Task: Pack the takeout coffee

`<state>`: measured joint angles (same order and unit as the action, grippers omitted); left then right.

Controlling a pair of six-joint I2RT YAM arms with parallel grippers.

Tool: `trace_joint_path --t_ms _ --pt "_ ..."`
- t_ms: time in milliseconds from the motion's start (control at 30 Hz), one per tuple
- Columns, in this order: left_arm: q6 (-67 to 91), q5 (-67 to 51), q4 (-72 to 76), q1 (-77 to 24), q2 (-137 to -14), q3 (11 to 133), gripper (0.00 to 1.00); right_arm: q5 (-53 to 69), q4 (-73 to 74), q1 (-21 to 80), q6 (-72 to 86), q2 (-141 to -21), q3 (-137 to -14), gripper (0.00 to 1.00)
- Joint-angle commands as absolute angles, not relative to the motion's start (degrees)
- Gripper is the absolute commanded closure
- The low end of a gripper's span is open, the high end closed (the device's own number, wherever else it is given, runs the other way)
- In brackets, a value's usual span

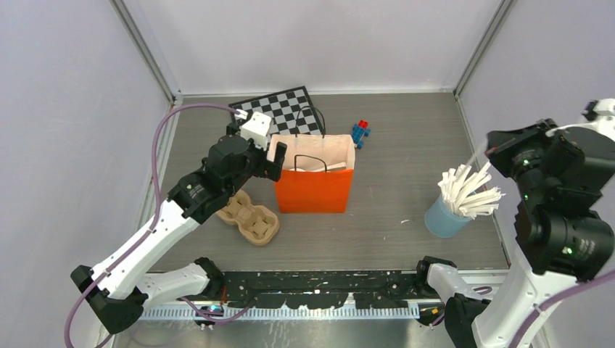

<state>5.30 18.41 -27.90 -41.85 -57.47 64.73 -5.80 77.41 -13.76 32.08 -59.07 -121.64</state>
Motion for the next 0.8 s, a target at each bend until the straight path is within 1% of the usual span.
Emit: trace_joint_path --t_ms 0,100,167,600,767 --pt "6.3 18.1 -27.7 -41.5 -58.4 70.0 0.0 11.8 64.6 -14.0 40.3 -57.2 -110.0 1.0" --pt "7.6 18.0 -29.8 -41.5 -59.2 71.7 0.0 18.2 58.6 -14.1 43.2 -55.6 -105.0 1.0" --pt "8.5 17.7 -30.1 -41.5 -59.5 72.2 0.0 19.8 56.8 -14.0 44.6 -55.6 -103.9 1.0" --pt "10.3 20.3 -30.0 -41.5 -60.8 74.2 0.0 32.7 52.5 -13.9 49.0 -64.3 -112.3 1.0" --pt "10.1 20.8 -30.3 -41.5 -60.0 73.6 0.0 35.6 49.2 -13.2 52.4 -66.0 -112.3 1.0"
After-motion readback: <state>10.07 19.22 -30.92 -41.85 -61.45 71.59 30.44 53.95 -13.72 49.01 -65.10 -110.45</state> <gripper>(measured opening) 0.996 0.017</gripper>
